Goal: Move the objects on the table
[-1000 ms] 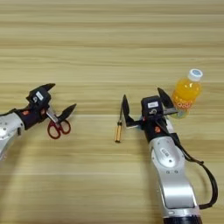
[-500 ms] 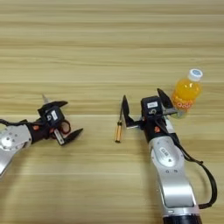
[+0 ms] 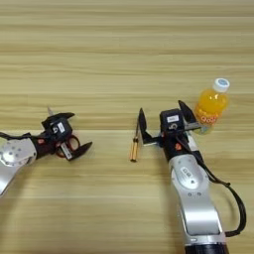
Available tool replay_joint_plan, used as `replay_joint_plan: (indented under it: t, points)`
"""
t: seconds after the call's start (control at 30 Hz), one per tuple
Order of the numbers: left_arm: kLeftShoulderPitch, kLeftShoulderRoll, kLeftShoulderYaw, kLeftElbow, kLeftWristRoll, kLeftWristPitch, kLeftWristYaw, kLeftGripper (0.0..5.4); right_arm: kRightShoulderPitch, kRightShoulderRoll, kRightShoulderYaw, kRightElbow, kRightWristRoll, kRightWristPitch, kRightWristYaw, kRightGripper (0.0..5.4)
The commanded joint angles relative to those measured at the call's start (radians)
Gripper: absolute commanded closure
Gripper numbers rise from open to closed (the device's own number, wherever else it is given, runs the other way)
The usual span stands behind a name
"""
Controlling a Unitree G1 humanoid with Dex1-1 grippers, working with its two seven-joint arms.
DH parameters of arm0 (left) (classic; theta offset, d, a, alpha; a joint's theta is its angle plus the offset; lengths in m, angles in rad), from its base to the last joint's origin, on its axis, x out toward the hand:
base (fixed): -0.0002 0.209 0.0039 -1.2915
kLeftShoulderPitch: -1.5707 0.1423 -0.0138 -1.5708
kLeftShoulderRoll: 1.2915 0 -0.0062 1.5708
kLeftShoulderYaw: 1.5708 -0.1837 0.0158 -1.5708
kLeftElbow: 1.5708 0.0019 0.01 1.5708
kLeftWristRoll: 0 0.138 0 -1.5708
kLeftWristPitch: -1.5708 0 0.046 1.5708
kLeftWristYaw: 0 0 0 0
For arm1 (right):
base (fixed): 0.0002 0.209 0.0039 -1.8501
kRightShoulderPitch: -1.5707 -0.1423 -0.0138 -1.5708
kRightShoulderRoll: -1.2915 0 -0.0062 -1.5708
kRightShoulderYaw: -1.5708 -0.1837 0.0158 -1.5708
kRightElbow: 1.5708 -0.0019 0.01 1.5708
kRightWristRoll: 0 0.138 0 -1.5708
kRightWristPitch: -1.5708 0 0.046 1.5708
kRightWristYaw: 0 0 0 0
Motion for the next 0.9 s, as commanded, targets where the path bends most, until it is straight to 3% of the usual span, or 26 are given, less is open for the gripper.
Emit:
replay_joint_plan:
  t: [0.03,0.9]
  points:
    - [-0.020,0.004,0.016,0.074,0.016,0.007,0.022,0.00,-0.011,0.003,0.003,-0.004,-0.004,0.009,0.000,0.02]
    - [0.044,0.121,0.092,0.013,0.004,0.015,-0.004,0.00,-0.025,0.011,0.009,0.006,-0.015,0.011,-0.010,0.02]
